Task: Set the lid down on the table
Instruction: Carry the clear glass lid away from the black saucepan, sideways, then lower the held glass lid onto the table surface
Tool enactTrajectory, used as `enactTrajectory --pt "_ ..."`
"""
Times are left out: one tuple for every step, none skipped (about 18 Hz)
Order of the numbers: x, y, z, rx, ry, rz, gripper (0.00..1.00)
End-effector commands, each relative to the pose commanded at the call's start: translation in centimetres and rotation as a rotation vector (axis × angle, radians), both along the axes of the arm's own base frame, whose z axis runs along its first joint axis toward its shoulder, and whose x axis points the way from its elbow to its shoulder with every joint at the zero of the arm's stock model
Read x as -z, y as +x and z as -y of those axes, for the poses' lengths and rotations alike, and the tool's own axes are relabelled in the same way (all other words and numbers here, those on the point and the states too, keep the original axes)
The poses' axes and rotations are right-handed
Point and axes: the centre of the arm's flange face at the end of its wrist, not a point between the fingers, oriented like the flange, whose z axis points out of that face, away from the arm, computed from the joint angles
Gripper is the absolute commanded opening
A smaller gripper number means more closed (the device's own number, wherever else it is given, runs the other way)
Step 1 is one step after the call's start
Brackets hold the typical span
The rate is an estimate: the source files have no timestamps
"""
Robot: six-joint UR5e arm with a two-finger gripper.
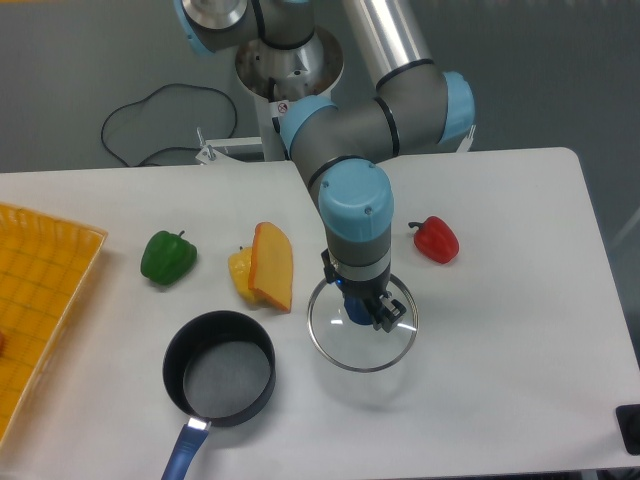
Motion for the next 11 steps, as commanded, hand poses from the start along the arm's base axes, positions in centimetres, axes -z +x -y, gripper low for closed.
enactTrajectory --pt "0.5 -0.3 0.2 -0.005 -0.004 0.005 0.57" --pt "0.8 -0.4 0.1 -0.005 -0.006 0.007 0.57" --pt "1.2 -0.4 0.1 -0.005 -0.010 0.007 0.57" --pt "1.6 -0.5 0.0 -0.006 -0.016 0.012 0.57" --pt "1.8 -0.5 0.1 -0.006 -0.020 0.015 0.57" --pt "2.6 -0.3 0.3 -0.006 -0.027 0.027 0.57" --pt "3.6 -0.5 0.3 -0.006 -0.034 0.031 0.57" --pt "4.4 -0.8 0.2 -0.002 -0.035 0.030 0.57" --pt "4.8 -0.9 0.0 0.004 -0.030 0.024 0.57" --pt "4.8 -1.0 -0.1 0.004 -0.026 0.021 0.57" --pt "4.8 -1.0 -0.1 0.004 -0.026 0.021 0.57"
